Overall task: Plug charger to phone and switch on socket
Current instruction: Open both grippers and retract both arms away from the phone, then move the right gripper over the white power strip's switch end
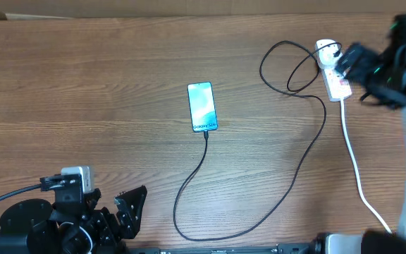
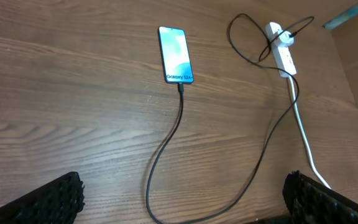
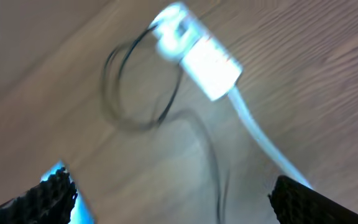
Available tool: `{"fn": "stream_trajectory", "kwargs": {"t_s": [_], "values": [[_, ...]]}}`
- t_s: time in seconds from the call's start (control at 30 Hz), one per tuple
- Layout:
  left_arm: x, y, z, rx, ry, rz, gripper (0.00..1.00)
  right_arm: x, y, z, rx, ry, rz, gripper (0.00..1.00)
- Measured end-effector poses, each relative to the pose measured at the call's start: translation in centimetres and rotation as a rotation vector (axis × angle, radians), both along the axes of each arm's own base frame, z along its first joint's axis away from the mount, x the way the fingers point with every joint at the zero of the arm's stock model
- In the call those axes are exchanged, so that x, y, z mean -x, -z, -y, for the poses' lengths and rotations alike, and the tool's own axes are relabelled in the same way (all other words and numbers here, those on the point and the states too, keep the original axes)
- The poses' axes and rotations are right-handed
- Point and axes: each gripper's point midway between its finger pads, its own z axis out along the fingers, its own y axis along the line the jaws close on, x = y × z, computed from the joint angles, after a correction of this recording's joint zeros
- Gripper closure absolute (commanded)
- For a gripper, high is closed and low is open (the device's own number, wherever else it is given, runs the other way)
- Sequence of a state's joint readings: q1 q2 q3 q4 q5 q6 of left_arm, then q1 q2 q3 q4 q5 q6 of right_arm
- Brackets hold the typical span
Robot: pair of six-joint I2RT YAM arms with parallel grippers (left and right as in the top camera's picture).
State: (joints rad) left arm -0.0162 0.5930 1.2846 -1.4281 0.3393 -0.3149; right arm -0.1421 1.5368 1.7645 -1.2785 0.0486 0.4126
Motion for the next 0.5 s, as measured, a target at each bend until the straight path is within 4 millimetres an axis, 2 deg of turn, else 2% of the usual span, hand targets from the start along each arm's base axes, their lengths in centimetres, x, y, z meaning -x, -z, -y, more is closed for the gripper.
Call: {"fn": "stream_trajectory", "kwargs": {"t_s": [0.03,0.07,0.2,0.37,0.5], "values": [[0.0,0.0,0.0,0.0,0.0,-0.002,0.0,-0.8,0.7,1.3,0.001,0.028,-0.006,0.0],[0.0,0.0,0.0,0.0,0.0,-0.001,0.0,-1.9,2.4,3.5,-0.006,0.076,-0.033,0.0],[0.1,0.1,0.0,0.0,0.0,-0.006,0.0,-5.6,6.1,7.7,-0.008,0.14,-0.03,0.0],[0.1,0.2,0.0,0.0,0.0,-0.01,0.0,-9.5,11.5,10.6,0.008,0.137,-0.048,0.0],[0.1,0.2,0.0,0.0,0.0,-0.01,0.0,-11.8,15.2,11.5,0.04,0.093,-0.059,0.0]]}}
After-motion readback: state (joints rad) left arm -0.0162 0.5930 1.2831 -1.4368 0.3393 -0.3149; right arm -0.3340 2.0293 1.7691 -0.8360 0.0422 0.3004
